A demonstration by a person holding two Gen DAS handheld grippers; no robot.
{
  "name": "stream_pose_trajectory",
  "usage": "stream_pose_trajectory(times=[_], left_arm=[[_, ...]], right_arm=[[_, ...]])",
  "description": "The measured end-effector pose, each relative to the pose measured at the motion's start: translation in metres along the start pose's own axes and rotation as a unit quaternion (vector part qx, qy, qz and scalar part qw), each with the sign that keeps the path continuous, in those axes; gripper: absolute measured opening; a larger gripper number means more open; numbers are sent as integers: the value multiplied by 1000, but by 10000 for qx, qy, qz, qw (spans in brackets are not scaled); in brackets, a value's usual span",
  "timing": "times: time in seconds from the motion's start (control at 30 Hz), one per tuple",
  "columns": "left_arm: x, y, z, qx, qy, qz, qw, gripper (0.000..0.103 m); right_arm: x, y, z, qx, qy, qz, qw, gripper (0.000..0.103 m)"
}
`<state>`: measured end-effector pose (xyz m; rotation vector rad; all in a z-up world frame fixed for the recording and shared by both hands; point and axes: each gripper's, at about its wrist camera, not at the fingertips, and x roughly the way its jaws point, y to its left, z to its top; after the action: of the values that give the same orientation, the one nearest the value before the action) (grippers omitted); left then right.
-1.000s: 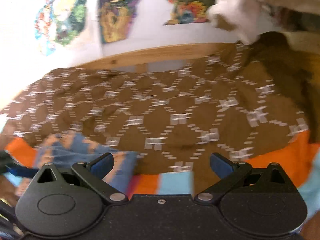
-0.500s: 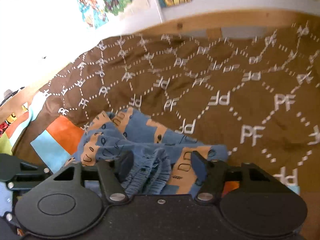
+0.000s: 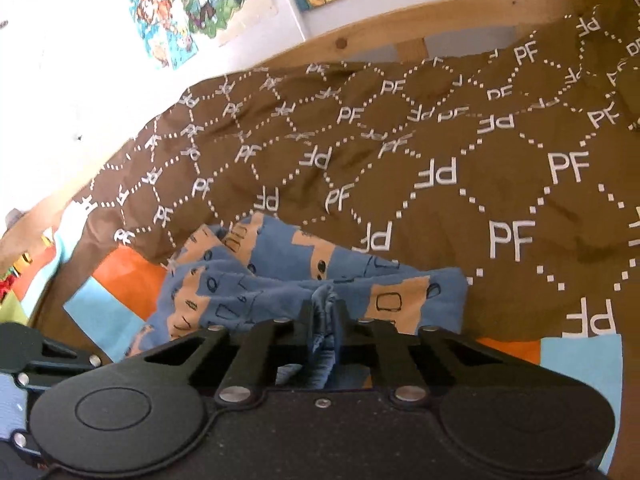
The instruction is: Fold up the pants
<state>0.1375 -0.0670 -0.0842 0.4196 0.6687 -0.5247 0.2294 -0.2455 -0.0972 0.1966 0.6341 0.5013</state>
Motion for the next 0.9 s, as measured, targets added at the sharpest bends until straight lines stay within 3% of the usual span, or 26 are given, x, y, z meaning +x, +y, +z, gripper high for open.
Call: stream_pose_trajectory(times=[0.27,0.53,0.77,0.87,0.9], left_arm=[[-14,4,7,-360,-42,-40,9993,4],[-26,-11,27,-347,-293,-326,9984,4],[0,-33,24,7,-78,-517,9986,5],[7,-33,21,5,58,-524,9986,8],[6,-31,21,-72,38,-570,9983,15]], right_arm=[[-17,-1,7,137,-258,140,9995,8],[-52,-12,24,232,-520,154,9983,8],[-50,-28,12,172,-77,-377,9991,8],[-43,-29,3,22,74,-650,9979,22],[-42,-29,2,-5,100,-751,9971,32]])
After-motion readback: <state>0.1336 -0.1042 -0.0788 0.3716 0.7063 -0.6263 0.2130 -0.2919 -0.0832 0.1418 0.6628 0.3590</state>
